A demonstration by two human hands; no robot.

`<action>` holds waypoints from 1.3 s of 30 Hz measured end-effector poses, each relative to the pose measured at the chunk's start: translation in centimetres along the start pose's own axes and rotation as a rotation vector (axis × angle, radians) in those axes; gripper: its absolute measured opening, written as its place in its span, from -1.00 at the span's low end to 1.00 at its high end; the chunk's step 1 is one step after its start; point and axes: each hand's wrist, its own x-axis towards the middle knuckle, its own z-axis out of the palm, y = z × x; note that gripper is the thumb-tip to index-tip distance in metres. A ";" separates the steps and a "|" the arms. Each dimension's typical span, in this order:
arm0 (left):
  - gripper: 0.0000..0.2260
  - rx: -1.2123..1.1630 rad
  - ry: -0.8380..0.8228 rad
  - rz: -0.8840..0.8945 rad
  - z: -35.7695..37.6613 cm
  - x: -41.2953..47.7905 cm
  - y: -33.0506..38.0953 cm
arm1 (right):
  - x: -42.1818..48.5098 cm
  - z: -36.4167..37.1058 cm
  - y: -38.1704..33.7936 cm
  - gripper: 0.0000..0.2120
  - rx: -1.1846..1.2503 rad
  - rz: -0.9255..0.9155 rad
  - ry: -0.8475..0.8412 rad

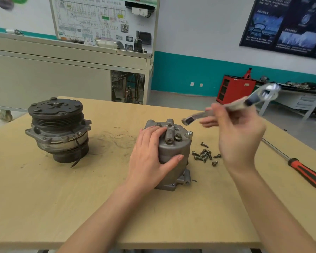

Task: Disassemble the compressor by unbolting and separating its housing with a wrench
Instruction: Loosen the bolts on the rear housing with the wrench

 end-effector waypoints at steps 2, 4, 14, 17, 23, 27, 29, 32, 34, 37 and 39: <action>-0.36 0.002 0.001 0.001 0.0 0.0 0.0 | -1.9 0.3 0.6 -0.90 -0.085 -0.200 -0.063; -0.36 0.002 -0.003 -0.001 0.0 0.0 0.0 | -3.3 0.4 1.3 -0.82 -0.166 -0.353 -0.127; -0.38 -0.031 0.018 0.003 0.1 0.0 0.2 | -4.6 -0.9 0.9 -0.85 -0.275 -0.555 -0.338; -0.38 -0.026 0.023 0.005 0.1 0.0 0.2 | -4.3 -0.9 1.2 -0.81 -0.266 -0.542 -0.346; -0.37 -0.001 -0.004 -0.005 -0.1 0.0 0.1 | -4.8 -1.5 2.4 -0.86 0.335 0.390 0.059; -0.38 0.001 -0.002 -0.009 -0.1 0.0 0.1 | 1.6 -1.6 5.7 -0.88 0.595 1.077 0.023; -0.38 -0.001 -0.004 -0.014 -0.1 -0.1 0.1 | 4.8 0.1 7.1 -0.88 0.476 1.215 -0.253; -0.37 0.004 0.000 -0.003 -0.1 0.0 0.1 | 7.2 3.5 8.3 -0.87 0.218 1.215 -0.674; -0.38 0.001 0.001 0.003 -0.1 0.0 0.1 | 8.2 5.3 8.5 -0.85 0.146 1.117 -0.842; -0.38 -0.004 0.002 0.007 -0.1 0.0 0.0 | 8.7 6.9 7.9 -0.84 0.212 1.032 -0.957; -0.37 -0.002 0.000 0.005 -0.1 0.0 0.0 | 8.3 7.3 7.6 -0.84 0.280 1.051 -0.935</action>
